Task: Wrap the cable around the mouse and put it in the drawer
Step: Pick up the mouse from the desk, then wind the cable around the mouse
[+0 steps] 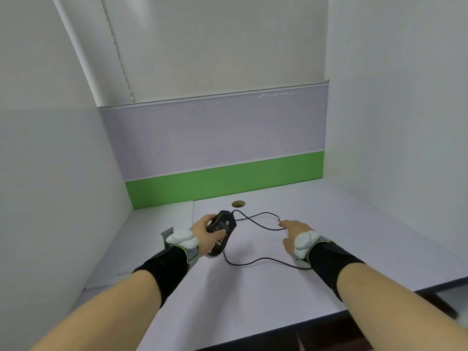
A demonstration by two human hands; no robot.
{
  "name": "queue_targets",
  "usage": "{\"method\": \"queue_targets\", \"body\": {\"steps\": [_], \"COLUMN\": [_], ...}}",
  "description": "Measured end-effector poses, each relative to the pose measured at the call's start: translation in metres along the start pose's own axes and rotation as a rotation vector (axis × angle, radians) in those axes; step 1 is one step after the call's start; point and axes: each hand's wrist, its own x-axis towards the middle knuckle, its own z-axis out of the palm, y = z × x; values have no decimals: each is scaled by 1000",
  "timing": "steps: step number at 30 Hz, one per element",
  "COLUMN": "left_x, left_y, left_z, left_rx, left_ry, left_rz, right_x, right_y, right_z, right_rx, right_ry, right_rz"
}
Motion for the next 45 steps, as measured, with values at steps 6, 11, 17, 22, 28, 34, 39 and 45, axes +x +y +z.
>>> {"method": "queue_targets", "body": {"steps": [6,11,17,22,28,34,39,45], "left_x": [-24,-32,-44,-42,-36,-42,-45,-47], "left_y": [34,55,77,94,91,82,82,87], "left_z": [-30,-52,-61,-72,-73,-52,-51,-54], "left_rx": [-556,-778,-1056,-1337,-1362,-1186,-1287,-1401], "left_ry": [68,-7,-204,-236,-95,-191,-341,-378], "left_rz": [-142,-238,-234,-122,-53,-74,-231,-162], "right_x": [-6,-12,-22,-19,-20,-17,-21,-24], "right_y": [-12,-40,-95,-101,-84,-100,-111,-111], "right_z": [-12,-28,-52,-58,-50,-65,-76,-68], "right_rx": [-112,-39,598,646,615,856,923,515], "right_ry": [148,238,193,89,136,181,200,273], "right_rz": [22,-60,-209,-167,-104,-105,-190,-251]}}
